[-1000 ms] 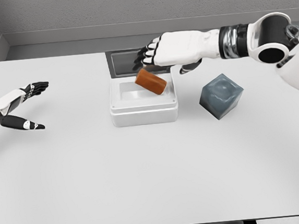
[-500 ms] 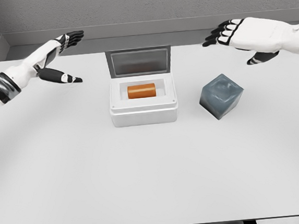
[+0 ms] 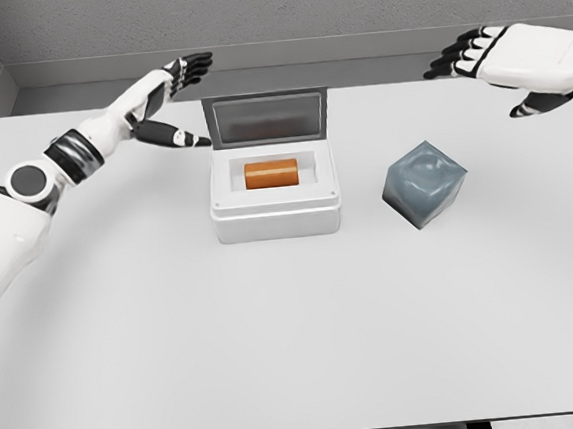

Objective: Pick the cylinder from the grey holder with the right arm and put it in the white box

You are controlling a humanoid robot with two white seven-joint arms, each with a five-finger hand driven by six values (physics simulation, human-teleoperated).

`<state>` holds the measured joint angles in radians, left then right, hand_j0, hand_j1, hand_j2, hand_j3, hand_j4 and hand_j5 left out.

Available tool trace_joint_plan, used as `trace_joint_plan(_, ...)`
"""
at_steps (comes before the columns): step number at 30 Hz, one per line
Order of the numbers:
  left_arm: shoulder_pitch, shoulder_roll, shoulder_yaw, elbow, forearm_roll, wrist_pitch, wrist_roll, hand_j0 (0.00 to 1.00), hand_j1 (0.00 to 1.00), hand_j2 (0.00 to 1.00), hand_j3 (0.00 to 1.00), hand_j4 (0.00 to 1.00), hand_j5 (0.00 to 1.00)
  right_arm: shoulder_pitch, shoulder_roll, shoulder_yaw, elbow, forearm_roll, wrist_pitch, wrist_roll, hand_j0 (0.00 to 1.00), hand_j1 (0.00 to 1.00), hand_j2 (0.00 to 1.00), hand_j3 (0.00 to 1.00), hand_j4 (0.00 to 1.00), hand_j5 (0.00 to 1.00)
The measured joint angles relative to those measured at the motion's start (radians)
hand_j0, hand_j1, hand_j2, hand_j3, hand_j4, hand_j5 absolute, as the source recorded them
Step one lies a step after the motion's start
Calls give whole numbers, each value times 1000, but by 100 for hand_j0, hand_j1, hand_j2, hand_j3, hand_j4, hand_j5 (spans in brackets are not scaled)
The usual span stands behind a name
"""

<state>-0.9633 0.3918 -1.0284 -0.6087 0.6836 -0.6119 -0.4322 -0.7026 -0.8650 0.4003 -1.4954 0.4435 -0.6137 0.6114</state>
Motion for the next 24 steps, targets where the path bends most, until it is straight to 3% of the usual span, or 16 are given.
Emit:
trace_joint_plan(10,20,-19,32,26,-40,0,-26,100,100,100,100,100,100,-3,5,9,-10,1,0,0,100,100,100,100,100,100)
trace_joint_plan(24,43,-8,33,-13,-48,0,-63,100,100,100,100,100,100,-14,6,30,-11,-1,0,0,100,100,100,100,100,100)
